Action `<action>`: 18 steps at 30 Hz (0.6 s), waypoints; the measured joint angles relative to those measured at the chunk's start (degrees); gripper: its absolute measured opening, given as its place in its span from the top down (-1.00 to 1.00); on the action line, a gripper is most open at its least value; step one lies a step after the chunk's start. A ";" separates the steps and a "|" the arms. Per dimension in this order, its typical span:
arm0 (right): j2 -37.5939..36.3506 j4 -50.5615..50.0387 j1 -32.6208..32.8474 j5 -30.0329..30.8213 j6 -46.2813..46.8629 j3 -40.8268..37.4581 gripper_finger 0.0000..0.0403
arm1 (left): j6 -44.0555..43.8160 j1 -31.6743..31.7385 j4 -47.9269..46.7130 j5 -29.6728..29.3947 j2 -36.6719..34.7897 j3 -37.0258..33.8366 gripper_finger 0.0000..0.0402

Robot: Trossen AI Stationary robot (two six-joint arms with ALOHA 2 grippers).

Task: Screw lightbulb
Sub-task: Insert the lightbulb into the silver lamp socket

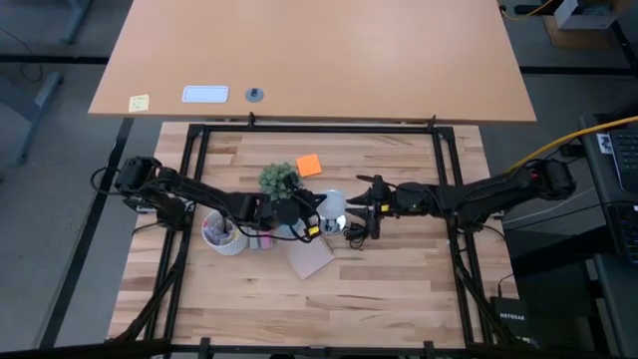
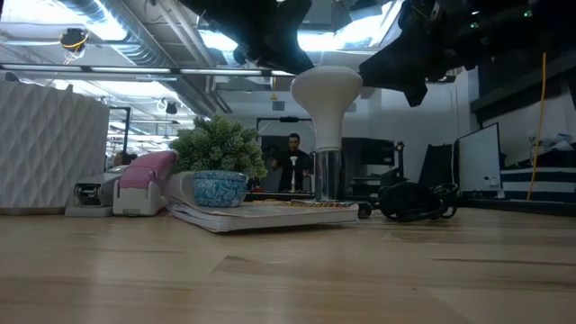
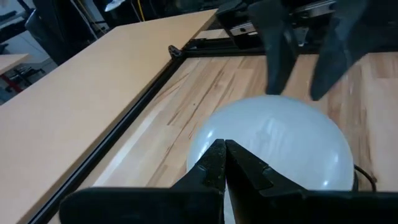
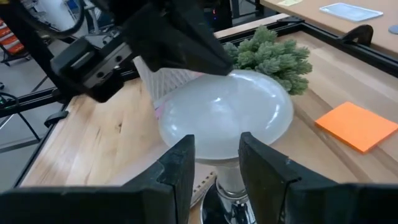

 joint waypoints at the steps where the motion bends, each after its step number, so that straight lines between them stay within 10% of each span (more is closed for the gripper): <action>1: 0.00 0.06 0.41 0.29 0.00 0.00 0.37 | -0.04 0.02 0.05 0.07 0.00 0.00 0.99; 18: -4.22 1.24 1.07 8.01 -5.58 -0.04 0.37 | -0.28 -0.02 0.42 0.51 0.04 0.07 0.99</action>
